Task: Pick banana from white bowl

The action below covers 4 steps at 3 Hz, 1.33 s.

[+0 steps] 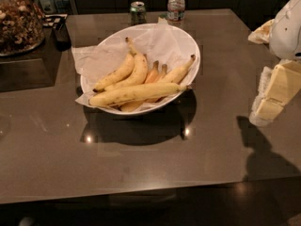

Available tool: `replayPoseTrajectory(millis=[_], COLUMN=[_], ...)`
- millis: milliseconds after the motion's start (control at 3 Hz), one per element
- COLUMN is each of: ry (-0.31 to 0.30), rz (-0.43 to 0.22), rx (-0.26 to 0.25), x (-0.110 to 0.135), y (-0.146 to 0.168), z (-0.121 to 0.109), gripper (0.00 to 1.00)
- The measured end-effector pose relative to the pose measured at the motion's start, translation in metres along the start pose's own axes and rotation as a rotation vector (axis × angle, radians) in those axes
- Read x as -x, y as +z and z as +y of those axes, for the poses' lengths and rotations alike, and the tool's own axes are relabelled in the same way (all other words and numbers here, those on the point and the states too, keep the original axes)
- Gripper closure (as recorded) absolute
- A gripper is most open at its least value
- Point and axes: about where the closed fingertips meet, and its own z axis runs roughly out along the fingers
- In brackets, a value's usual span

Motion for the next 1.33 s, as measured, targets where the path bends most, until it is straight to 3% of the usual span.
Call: replayPoseTrajectory(millis=[667,1000,1333], ry=[-0.118,-0.210,-0.214], rz=[-0.307,-0.402,-0.408], rx=[0.091,0.164,0.165], x=[0.093,0.143,0.146], y=[-0.001,0.002,0.001], z=[-0.007,-0.002,-0.002], gripper=[0.00,0.00,0.00])
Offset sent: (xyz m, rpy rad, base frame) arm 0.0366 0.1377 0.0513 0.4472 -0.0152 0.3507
